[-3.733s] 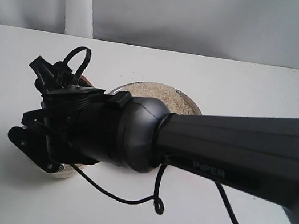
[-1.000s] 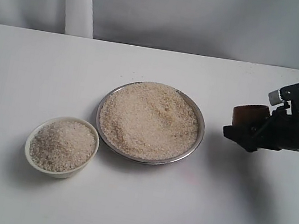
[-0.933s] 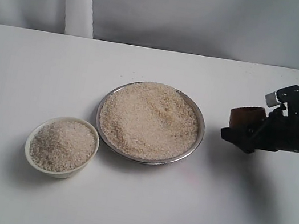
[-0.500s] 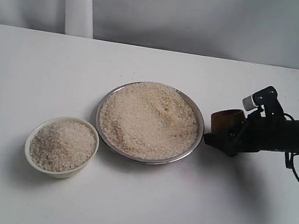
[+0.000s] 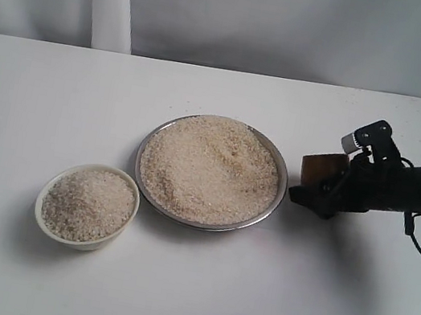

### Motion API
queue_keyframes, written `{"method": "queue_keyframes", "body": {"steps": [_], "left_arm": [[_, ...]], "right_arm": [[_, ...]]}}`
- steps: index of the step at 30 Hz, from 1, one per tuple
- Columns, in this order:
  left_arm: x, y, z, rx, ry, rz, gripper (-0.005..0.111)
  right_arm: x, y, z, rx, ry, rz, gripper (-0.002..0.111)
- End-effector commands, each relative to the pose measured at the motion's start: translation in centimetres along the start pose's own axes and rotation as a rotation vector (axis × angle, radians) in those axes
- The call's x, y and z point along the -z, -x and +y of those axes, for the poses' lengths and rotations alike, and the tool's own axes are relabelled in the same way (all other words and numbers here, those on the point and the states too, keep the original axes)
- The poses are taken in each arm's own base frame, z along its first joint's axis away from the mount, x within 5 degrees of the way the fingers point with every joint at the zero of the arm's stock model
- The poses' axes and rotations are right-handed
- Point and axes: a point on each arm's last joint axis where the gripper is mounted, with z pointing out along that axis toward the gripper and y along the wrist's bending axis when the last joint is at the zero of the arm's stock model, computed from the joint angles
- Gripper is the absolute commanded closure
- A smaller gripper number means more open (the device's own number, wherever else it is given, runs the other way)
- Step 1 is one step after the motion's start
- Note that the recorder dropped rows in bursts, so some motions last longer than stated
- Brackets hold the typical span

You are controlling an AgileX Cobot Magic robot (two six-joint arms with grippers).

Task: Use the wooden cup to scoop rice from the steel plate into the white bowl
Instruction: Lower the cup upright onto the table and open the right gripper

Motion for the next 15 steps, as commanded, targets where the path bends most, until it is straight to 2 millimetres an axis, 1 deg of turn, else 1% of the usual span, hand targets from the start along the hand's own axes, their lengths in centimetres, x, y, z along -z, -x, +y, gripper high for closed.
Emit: {"method": "queue_keyframes", "body": {"steps": [1, 4, 12, 15], "left_arm": [[0.0, 0.0, 0.0, 0.003, -0.002, -0.007, 0.107], [0.0, 0.0, 0.0, 0.003, -0.002, -0.007, 0.107], [0.0, 0.0, 0.0, 0.003, -0.002, -0.007, 0.107], [0.0, 0.0, 0.0, 0.003, -0.002, -0.007, 0.107]], "right_arm": [[0.0, 0.0, 0.1, 0.002, -0.006, 0.009, 0.024], [0.5, 0.6, 0.2, 0.015, -0.012, -0.001, 0.024], [2.9, 3.2, 0.9, 0.027, -0.038, -0.047, 0.024], [3.6, 3.8, 1.1, 0.017, -0.044, -0.058, 0.024]]}}
